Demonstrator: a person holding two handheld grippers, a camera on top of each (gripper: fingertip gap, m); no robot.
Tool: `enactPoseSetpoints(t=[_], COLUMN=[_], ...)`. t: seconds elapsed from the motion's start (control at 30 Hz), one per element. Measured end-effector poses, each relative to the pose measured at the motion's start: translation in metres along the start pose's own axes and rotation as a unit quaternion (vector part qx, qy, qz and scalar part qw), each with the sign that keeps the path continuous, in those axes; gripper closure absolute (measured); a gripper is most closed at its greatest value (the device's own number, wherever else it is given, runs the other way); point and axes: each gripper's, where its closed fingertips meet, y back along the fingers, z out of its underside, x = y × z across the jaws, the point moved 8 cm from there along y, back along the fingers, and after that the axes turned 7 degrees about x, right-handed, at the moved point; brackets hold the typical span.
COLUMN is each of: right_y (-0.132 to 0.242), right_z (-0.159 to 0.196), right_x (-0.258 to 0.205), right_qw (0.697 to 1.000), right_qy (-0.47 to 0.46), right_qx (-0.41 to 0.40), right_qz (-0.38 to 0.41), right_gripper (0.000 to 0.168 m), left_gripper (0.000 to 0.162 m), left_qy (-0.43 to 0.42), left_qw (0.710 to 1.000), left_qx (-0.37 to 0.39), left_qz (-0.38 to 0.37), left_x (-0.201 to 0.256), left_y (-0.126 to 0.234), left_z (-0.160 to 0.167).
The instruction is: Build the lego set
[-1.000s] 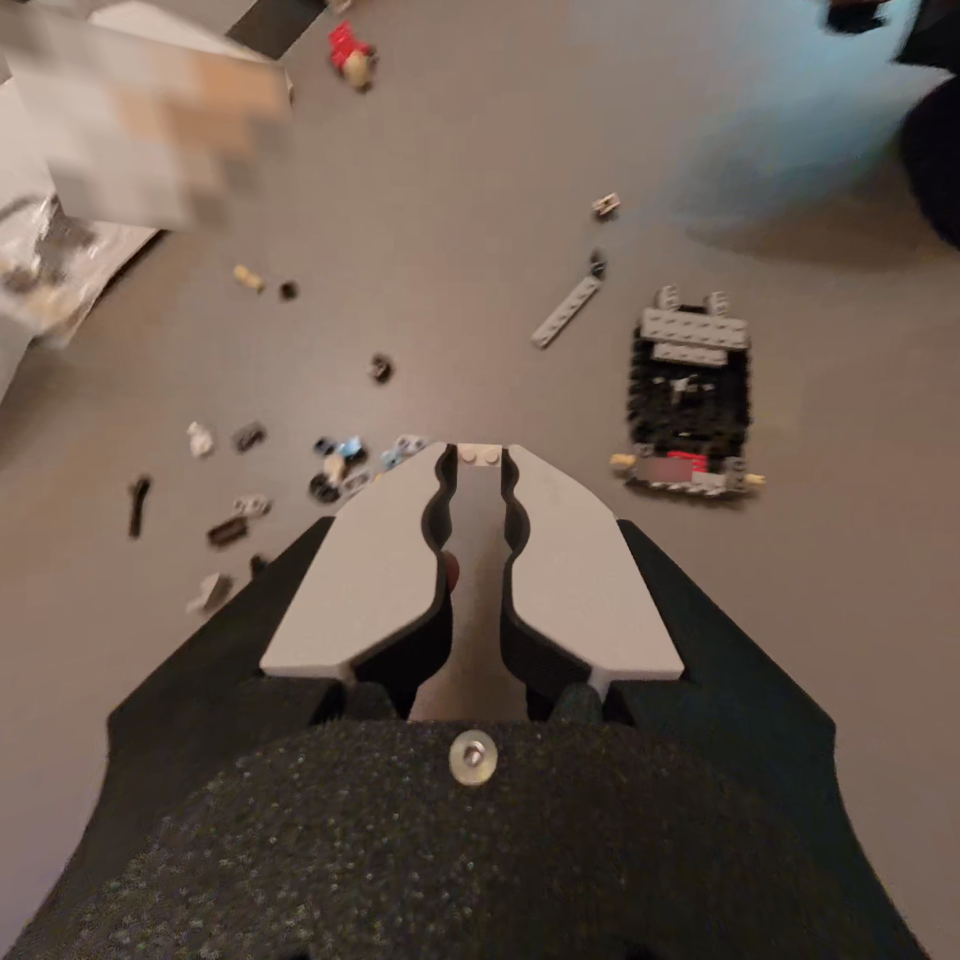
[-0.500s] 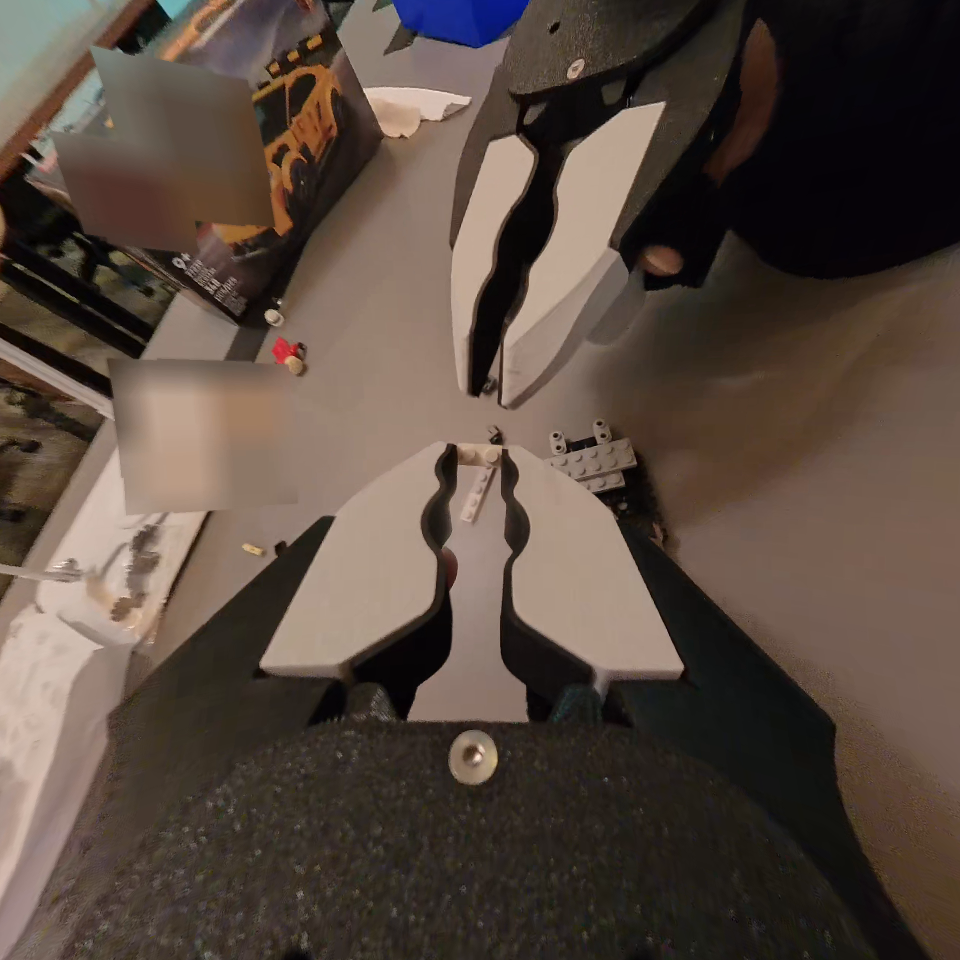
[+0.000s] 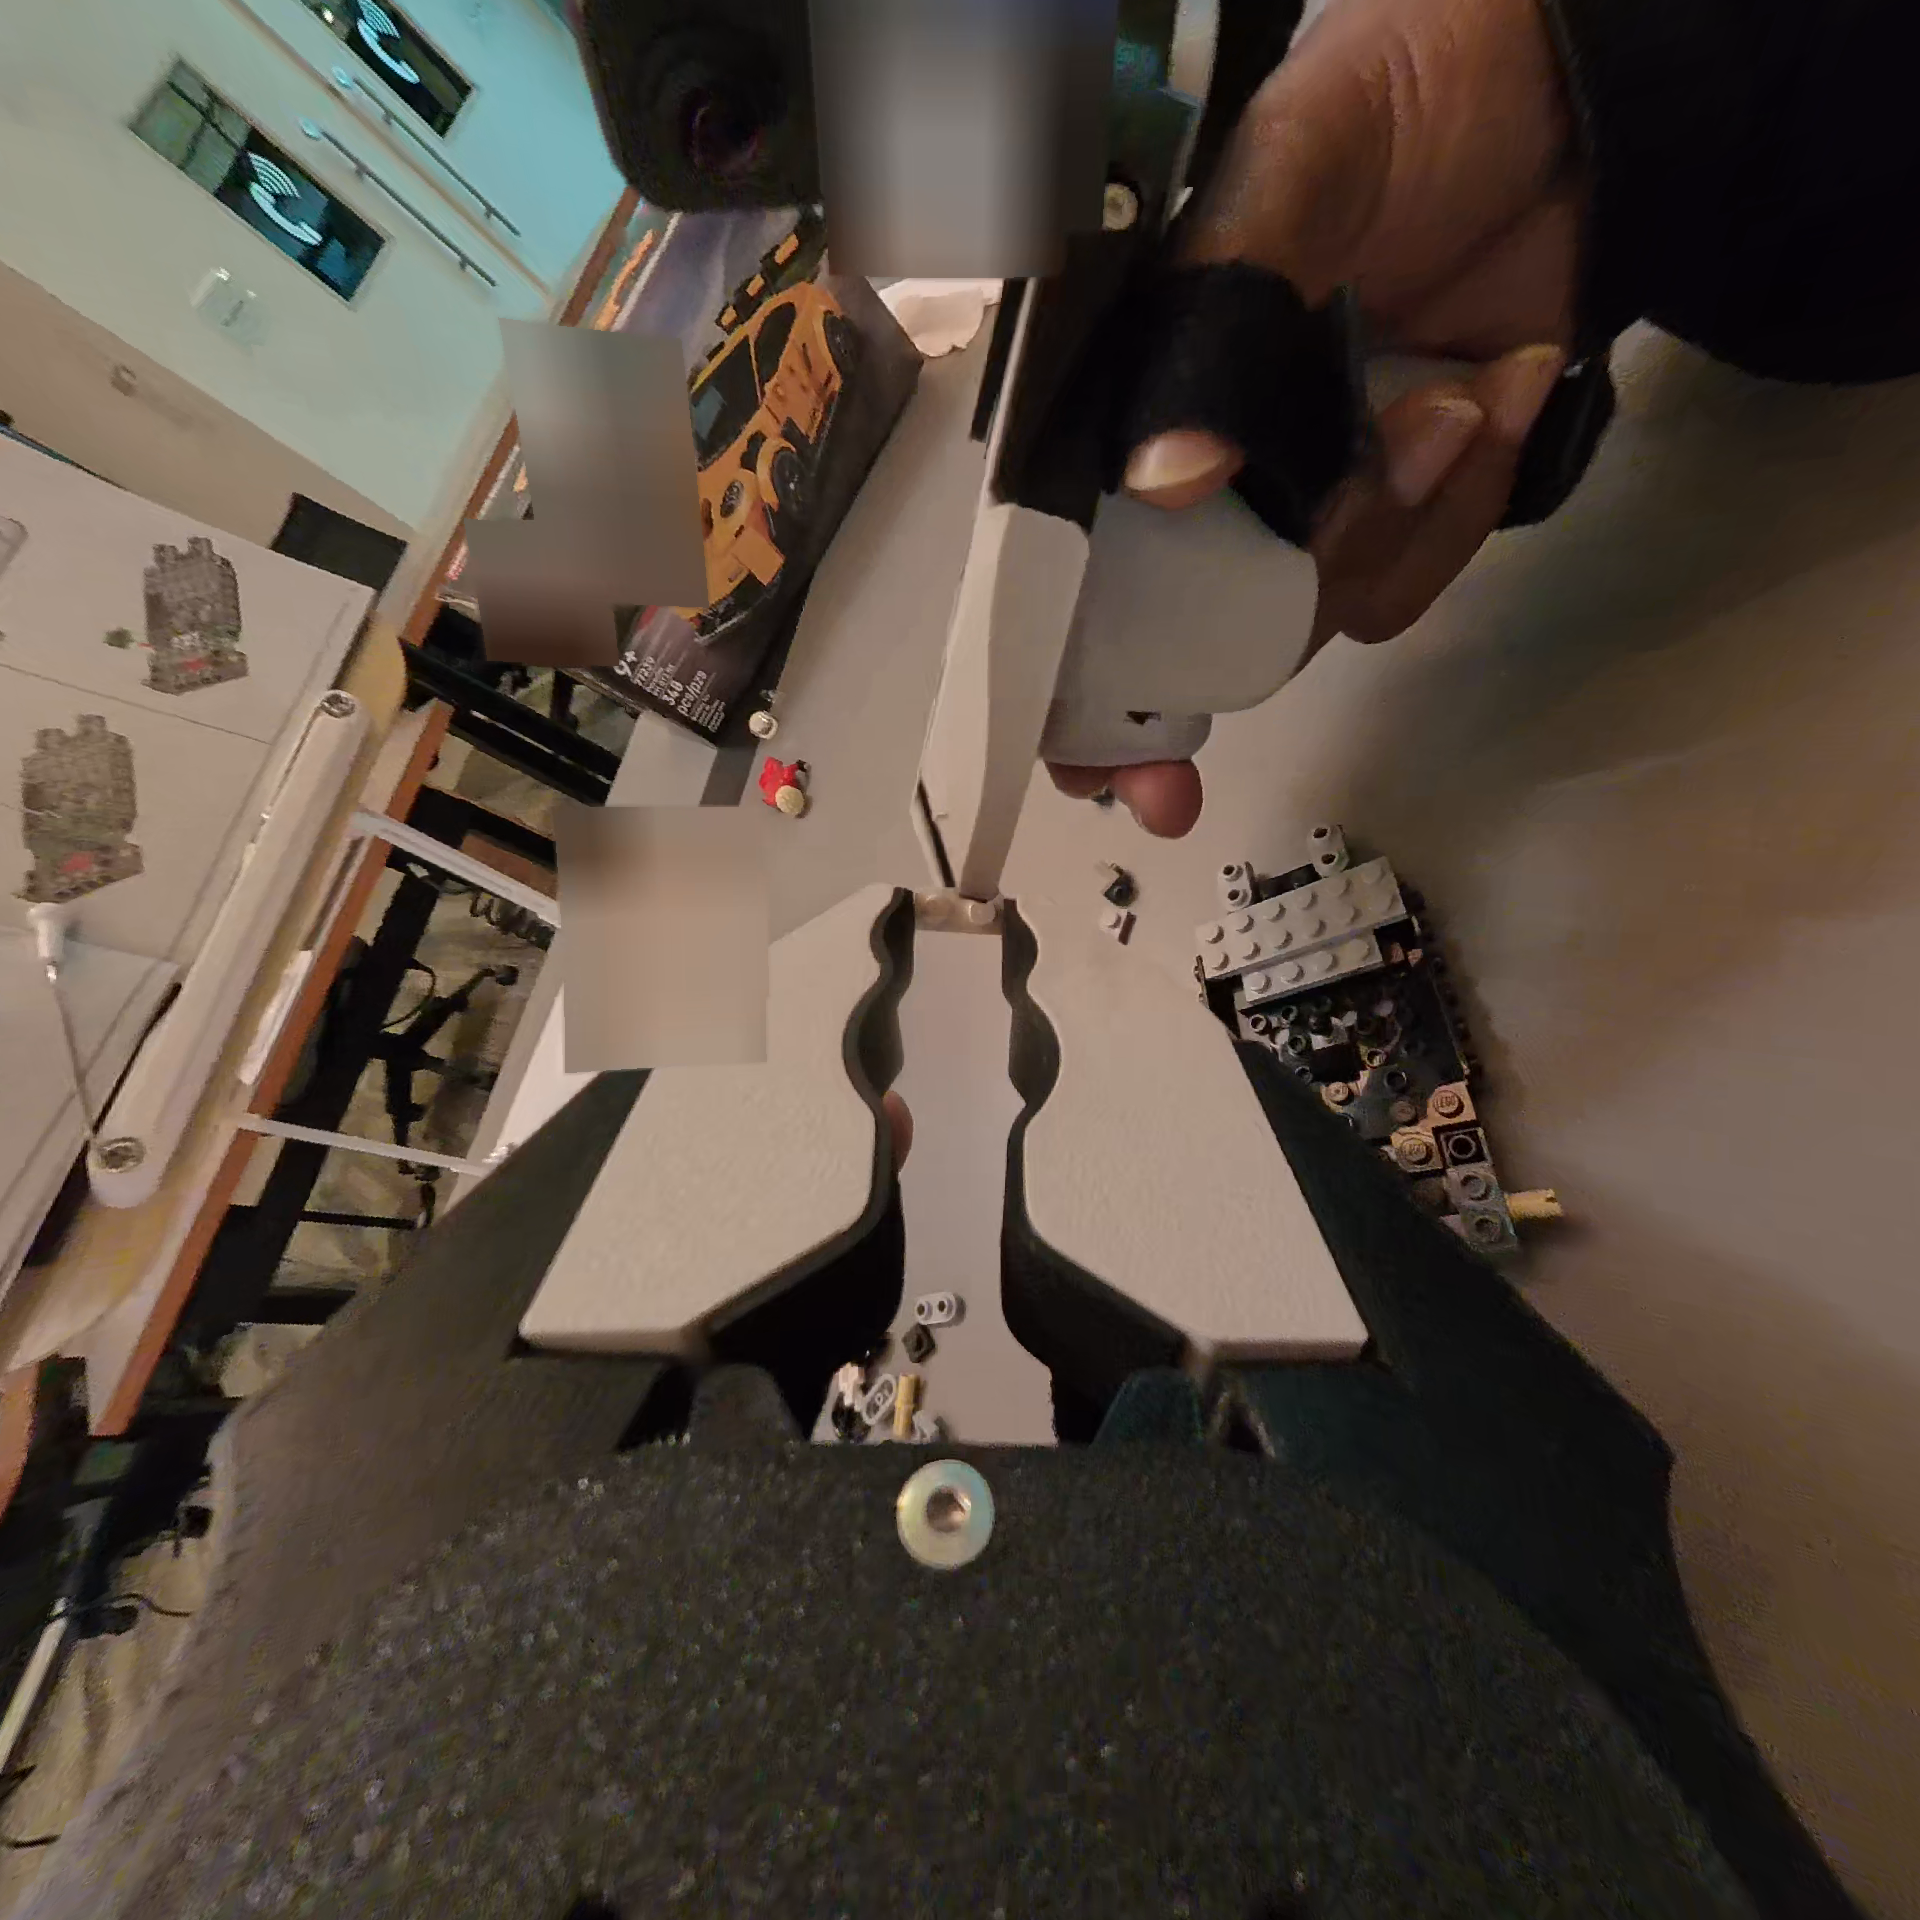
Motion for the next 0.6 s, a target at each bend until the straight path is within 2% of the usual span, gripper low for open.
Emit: enactPoseSetpoints(t=[0.17, 0.27, 0.33, 0.43, 0.5, 0.6], right_y=[-0.008, -0.016, -0.027, -0.052, -0.070, -0.090], right_z=[-0.004, -0.019, -0.023, -0.012, -0.002, 0.007], right_x=[0.005, 0.015, 0.025, 0.034, 0.038, 0.042], right_qw=[0.997, 0.978, 0.943, 0.861, 0.816, 0.776], right_qy=[0.031, 0.078, 0.111, 0.185, 0.227, 0.253], right_qx=[-0.071, -0.192, -0.310, -0.468, -0.523, -0.567], right_qz=[0.017, -0.012, -0.042, -0.081, -0.092, -0.113], right_gripper=[0.164, 0.164, 0.164, 0.164, 0.164, 0.164], left_gripper=[0.147, 0.140, 0.140, 0.150, 0.156, 0.162], left_qy=[-0.009, 0.057, 0.141, 0.244, 0.295, 0.341], left_qw=[1.000, 0.997, 0.987, 0.968, 0.951, 0.933], left_qx=[-0.016, -0.019, 0.001, 0.051, 0.092, 0.106], left_qz=[-0.004, 0.054, 0.080, 0.041, 0.011, -0.037], left_x=[0.003, -0.003, -0.014, -0.038, -0.047, -0.042], left_y=[0.000, 0.011, 0.024, 0.052, 0.076, 0.103], left_z=[0.004, 0.014, 0.024, 0.034, 0.035, 0.045])
